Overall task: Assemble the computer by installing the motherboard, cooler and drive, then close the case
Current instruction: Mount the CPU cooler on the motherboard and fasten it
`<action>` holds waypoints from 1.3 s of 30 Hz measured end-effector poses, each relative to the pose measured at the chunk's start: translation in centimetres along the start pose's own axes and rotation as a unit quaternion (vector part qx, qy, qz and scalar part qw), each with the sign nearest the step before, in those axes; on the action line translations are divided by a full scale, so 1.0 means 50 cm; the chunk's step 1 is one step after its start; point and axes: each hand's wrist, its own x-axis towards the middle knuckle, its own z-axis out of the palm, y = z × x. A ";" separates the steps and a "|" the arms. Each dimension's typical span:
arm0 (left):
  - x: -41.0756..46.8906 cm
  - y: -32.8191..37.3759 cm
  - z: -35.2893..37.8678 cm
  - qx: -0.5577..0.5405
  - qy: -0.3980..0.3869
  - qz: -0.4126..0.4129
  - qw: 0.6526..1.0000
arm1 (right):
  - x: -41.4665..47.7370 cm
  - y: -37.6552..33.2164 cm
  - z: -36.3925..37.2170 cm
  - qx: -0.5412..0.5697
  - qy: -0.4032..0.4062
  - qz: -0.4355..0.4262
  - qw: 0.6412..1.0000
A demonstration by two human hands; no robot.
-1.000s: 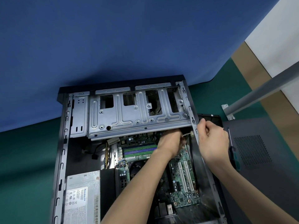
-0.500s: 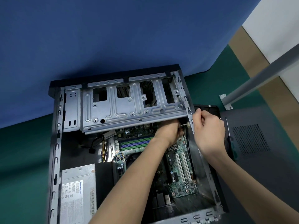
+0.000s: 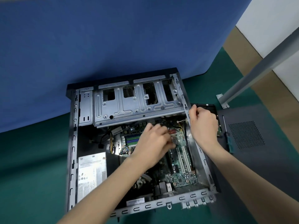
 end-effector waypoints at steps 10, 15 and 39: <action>-0.014 0.055 0.052 0.202 -0.250 -0.005 0.947 | -0.002 -0.008 -0.007 -0.006 -0.005 0.001 1.000; -0.018 0.051 0.076 0.210 -0.238 0.015 0.948 | -0.004 -0.006 -0.006 -0.008 -0.003 -0.002 1.000; -0.062 0.030 0.049 0.008 -0.183 -0.072 0.980 | -0.046 0.008 -0.011 -0.111 0.010 -0.047 0.993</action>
